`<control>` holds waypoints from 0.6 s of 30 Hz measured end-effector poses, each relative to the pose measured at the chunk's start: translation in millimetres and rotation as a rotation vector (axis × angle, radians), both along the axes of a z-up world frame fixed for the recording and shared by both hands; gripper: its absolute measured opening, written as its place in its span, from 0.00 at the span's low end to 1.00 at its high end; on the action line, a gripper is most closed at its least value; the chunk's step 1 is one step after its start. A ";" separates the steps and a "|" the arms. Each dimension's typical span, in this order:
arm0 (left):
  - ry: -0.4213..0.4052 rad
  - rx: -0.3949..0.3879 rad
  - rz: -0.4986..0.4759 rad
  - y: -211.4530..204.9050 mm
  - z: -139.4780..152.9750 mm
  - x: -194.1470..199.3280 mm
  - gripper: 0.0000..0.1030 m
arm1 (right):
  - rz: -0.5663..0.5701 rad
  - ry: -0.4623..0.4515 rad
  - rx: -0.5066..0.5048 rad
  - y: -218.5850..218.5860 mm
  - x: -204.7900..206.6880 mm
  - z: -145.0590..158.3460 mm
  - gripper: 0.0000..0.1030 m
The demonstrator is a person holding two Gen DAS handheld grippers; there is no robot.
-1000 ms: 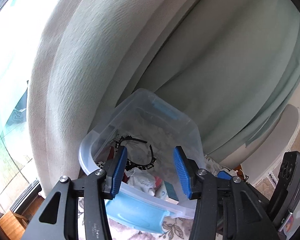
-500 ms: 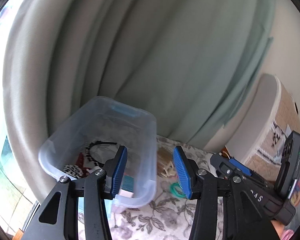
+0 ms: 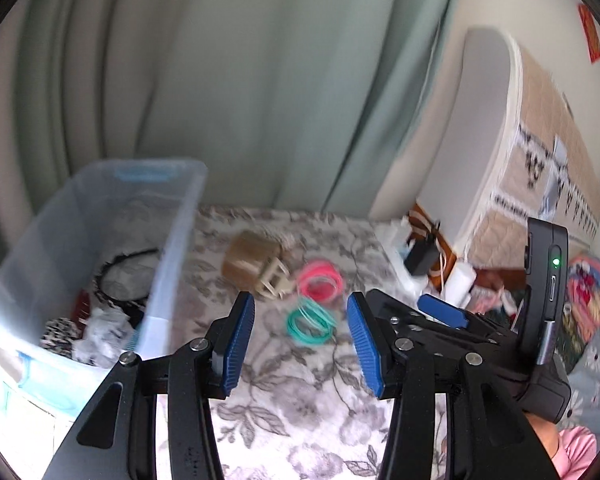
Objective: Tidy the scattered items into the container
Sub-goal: 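Withdraw both tools and reach toward the white clip and teal bracelet, then grasp the white hair clip with the left tool while the right tool grasps the teal bracelet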
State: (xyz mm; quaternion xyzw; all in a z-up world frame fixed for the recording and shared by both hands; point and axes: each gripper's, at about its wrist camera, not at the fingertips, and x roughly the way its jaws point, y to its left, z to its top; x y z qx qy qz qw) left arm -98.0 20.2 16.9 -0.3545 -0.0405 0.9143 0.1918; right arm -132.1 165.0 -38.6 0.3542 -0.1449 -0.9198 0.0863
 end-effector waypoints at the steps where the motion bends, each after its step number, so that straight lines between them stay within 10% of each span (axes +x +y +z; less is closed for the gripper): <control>1: -0.018 -0.011 -0.002 4.1 -7.0 -4.4 0.48 | 0.000 -0.015 -0.003 1.4 -3.8 -7.5 0.85; 18: -0.215 -0.124 0.024 22.1 -100.7 -62.3 0.48 | 0.054 -0.181 -0.019 -3.0 -56.1 -87.6 0.82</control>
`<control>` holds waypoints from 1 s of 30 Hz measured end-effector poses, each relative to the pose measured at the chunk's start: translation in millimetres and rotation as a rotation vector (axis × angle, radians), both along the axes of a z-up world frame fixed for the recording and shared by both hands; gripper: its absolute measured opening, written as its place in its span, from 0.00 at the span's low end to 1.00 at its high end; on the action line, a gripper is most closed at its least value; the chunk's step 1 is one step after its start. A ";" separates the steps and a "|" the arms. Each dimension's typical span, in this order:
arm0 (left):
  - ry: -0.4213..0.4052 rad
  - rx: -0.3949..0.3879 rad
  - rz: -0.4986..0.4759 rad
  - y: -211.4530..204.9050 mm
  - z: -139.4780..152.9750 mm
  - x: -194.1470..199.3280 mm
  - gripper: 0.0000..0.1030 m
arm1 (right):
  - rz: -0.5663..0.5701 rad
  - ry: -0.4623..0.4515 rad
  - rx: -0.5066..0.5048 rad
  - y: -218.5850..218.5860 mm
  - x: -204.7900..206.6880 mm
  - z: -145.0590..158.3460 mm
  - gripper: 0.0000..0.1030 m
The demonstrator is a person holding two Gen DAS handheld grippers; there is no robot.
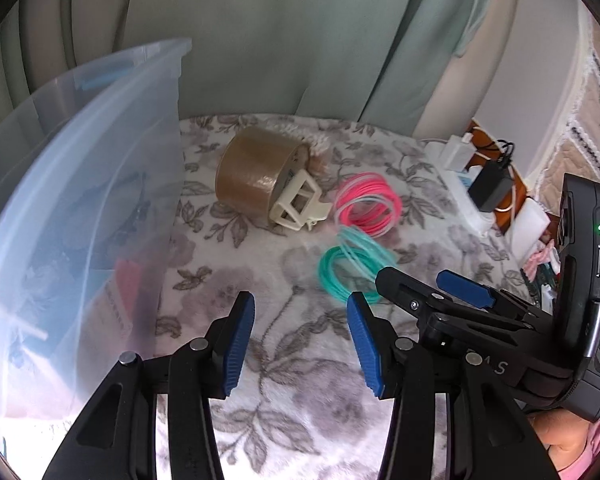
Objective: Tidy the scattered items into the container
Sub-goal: 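Grasp the white hair clip with the left tool while the right tool grasps the teal bracelet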
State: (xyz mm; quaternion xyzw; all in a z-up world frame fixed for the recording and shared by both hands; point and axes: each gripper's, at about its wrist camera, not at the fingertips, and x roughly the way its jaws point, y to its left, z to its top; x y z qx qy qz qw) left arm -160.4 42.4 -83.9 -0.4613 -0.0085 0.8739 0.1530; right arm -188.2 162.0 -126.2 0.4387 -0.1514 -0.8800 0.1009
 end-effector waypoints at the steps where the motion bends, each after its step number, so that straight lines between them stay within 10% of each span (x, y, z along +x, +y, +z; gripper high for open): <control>1: -0.001 0.002 0.002 -1.6 -2.9 -1.7 0.48 | 0.001 0.002 0.002 -1.8 -2.7 -1.8 0.80; 11: 0.011 0.015 -0.003 1.1 -12.0 -12.7 0.48 | -0.021 -0.018 -0.029 -8.1 -16.7 -20.6 0.42; 16: 0.022 0.008 -0.029 14.7 -16.3 -23.0 0.48 | -0.106 -0.035 -0.042 12.5 -16.4 -22.0 0.06; 30: 0.154 -0.144 -0.097 64.9 -21.8 -73.8 0.59 | -0.311 -0.047 -0.101 86.7 -10.0 -22.3 0.04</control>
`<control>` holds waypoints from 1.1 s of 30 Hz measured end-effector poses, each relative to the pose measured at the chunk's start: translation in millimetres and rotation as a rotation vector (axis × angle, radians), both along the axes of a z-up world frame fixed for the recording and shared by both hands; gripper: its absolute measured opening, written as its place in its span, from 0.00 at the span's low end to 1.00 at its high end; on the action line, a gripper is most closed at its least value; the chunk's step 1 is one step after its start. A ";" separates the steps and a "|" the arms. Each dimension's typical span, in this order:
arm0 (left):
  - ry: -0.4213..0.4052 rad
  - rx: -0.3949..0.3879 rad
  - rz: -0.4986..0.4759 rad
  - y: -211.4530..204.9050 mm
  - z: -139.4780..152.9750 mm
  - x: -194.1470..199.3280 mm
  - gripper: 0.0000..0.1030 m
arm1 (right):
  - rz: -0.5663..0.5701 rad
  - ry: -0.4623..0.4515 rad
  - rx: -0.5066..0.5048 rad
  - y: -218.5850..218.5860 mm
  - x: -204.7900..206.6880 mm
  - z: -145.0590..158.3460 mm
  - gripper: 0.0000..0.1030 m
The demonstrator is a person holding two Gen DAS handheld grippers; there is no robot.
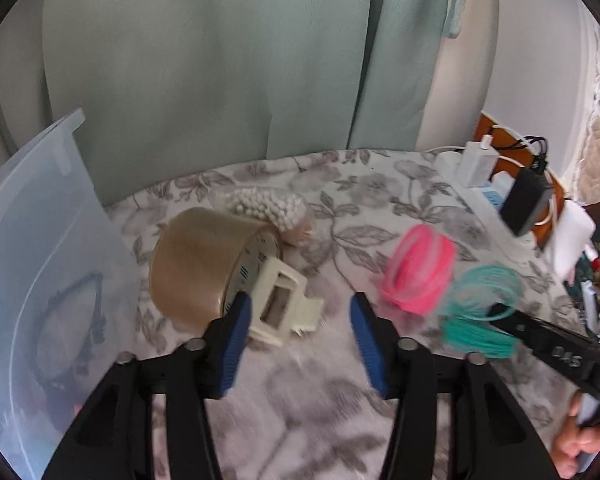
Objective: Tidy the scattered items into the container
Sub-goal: 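Grasp the white hair clip with the left tool while the right tool grasps the teal bracelet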
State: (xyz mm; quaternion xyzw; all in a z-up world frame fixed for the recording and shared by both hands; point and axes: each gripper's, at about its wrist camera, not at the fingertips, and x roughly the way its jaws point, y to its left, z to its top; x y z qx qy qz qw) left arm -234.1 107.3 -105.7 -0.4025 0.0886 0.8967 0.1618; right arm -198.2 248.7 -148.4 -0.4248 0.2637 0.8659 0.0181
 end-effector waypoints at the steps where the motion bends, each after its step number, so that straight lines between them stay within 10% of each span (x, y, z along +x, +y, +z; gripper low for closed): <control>1: -0.006 -0.003 0.002 1.2 -3.1 -3.1 0.61 | 0.002 -0.003 -0.006 0.7 -0.5 -1.6 0.04; 14: -0.031 -0.087 0.041 17.3 -34.7 -19.8 0.64 | 0.020 0.001 -0.031 3.4 -10.2 -11.3 0.05; 17: -0.035 -0.096 0.065 17.7 -36.0 -20.1 0.50 | 0.020 0.001 -0.031 2.8 -12.3 -11.1 0.05; 33: -0.057 0.109 0.129 -16.4 6.6 28.2 0.49 | 0.006 0.118 0.036 -1.0 14.4 43.3 0.05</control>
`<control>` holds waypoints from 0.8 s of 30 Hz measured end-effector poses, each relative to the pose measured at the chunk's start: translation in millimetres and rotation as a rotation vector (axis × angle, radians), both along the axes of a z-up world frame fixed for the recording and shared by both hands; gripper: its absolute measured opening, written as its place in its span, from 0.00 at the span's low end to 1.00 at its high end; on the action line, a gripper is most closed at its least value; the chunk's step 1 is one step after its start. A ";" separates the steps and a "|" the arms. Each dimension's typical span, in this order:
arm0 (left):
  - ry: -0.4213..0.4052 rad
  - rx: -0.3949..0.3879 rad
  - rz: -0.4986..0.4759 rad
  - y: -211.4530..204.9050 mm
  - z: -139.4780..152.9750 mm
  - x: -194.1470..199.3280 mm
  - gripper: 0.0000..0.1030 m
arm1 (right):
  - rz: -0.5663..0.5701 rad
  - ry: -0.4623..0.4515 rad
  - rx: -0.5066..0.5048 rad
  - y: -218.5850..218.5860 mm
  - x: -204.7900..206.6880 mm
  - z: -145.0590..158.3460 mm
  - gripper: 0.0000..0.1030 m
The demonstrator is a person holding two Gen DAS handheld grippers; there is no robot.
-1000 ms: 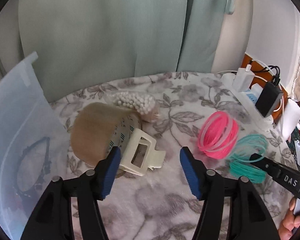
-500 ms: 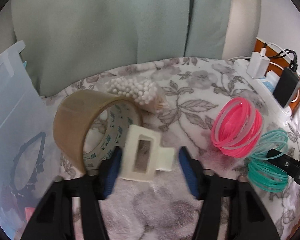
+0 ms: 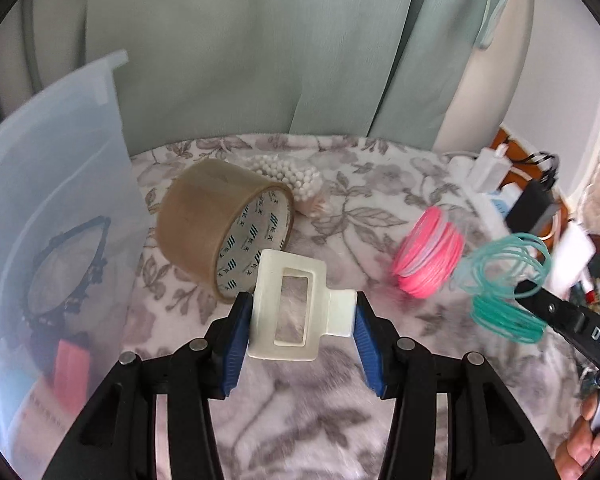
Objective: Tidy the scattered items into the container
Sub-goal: 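Grasp the white hair clip with the left tool while the right tool grasps the teal bracelet, then carry the white clip and teal bracelet over the container with both tools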
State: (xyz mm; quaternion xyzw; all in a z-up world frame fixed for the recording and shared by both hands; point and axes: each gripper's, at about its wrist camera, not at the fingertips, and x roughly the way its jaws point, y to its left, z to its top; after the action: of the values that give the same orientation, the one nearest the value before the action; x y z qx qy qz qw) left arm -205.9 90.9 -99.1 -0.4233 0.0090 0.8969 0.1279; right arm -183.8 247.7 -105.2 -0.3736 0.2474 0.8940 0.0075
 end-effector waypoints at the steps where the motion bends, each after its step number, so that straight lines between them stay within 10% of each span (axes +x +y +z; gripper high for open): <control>1: 0.010 0.009 0.001 -1.7 6.1 4.8 0.49 | -0.002 0.014 0.005 -0.6 2.7 6.0 0.05; 24: 0.260 0.195 0.032 -55.4 134.5 101.6 0.49 | 0.034 0.292 0.103 -39.5 98.9 148.4 0.04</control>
State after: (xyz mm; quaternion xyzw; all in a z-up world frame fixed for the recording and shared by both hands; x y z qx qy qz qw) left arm -104.3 35.5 35.4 -0.2894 -0.0685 0.9426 0.1517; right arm -84.9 208.1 43.2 -0.2429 0.1934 0.9502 -0.0245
